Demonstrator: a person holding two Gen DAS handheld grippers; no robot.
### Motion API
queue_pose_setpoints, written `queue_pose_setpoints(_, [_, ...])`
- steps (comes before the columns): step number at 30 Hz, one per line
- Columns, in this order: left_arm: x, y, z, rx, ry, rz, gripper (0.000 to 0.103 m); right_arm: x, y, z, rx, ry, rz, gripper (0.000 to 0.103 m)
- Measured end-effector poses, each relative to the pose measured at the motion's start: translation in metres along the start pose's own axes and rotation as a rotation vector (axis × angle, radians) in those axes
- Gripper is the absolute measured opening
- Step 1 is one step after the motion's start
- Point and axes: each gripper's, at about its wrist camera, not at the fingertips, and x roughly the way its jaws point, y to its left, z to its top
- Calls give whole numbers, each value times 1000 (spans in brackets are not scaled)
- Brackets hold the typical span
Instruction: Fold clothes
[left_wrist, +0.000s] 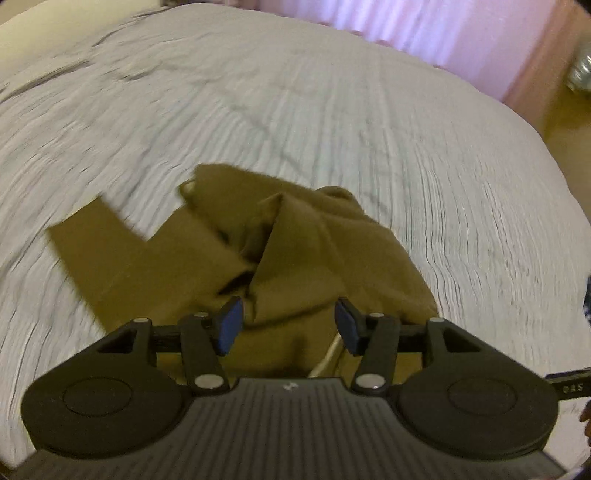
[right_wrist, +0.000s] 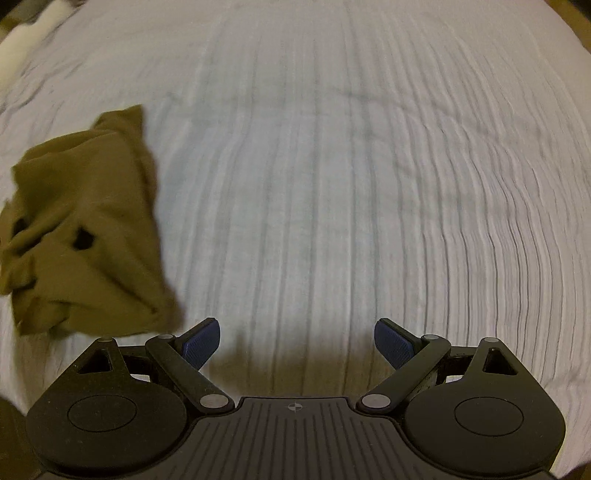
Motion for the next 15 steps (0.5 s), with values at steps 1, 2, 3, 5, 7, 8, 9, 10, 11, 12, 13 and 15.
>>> queue_pose_setpoints(1, [12,0,3,22,7,-1,54,3,-3,-3,23,2,-1,93])
queue_pose_setpoints(2, [23,1,5,37,24,-6,53,7,-5,-6,41,9,-4,93])
queue_pose_setpoints(3, [34,4,4,42,53,-18,51,11,-6,-9,59,16,-7,93])
queue_pose_setpoints(5, [54,9,1,48,108,-51,29,17,-8,-14,83,28,-17,93])
queue_pose_setpoints(7, [60,18,-8,27,137,-111,4,22,-7,-18,99,35,-25,93])
queue_pose_setpoints(8, [53,23,-13,4,119,-133,4,23,-6,-19,103,37,-28,93])
queue_pose_setpoints(9, [43,30,-19,-19,96,-154,4,24,-4,-20,102,37,-29,93])
queue_pose_setpoints(10, [32,36,-25,-42,73,-174,4,25,-2,-19,94,37,-30,93])
queue_pose_setpoints(11, [19,44,-32,-68,52,-189,4,26,1,-18,86,36,-31,93])
queue_pose_setpoints(12, [2,55,-42,-100,38,-191,4,26,4,-17,78,35,-32,93])
queue_pose_setpoints(13, [-18,71,-54,-133,33,-167,4,27,7,-16,67,32,-34,93])
queue_pose_setpoints(15, [-58,104,-80,-189,35,-63,4,27,12,-11,43,22,-34,93])
